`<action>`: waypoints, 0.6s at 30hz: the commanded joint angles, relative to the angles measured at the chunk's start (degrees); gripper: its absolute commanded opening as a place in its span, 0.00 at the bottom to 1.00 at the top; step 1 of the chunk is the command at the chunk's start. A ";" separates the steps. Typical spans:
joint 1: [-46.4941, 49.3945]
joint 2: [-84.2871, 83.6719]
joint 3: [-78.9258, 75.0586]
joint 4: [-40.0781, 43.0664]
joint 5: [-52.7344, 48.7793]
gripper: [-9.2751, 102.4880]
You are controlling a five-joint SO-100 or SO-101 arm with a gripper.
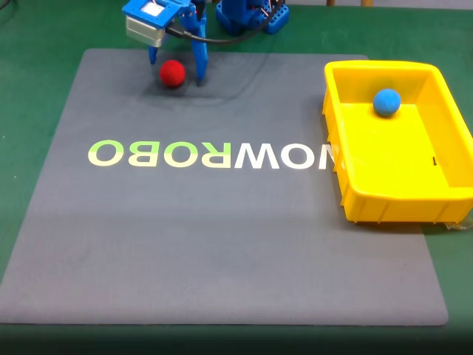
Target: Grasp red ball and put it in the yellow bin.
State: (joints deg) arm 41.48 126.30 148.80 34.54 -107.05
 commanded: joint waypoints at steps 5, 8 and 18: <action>-0.79 -4.92 -5.54 -4.48 1.32 0.42; -1.14 -6.42 -5.98 -5.27 1.58 0.41; -1.58 -8.26 -6.42 -5.98 1.58 0.41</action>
State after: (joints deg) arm 40.08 117.77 146.51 30.06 -106.35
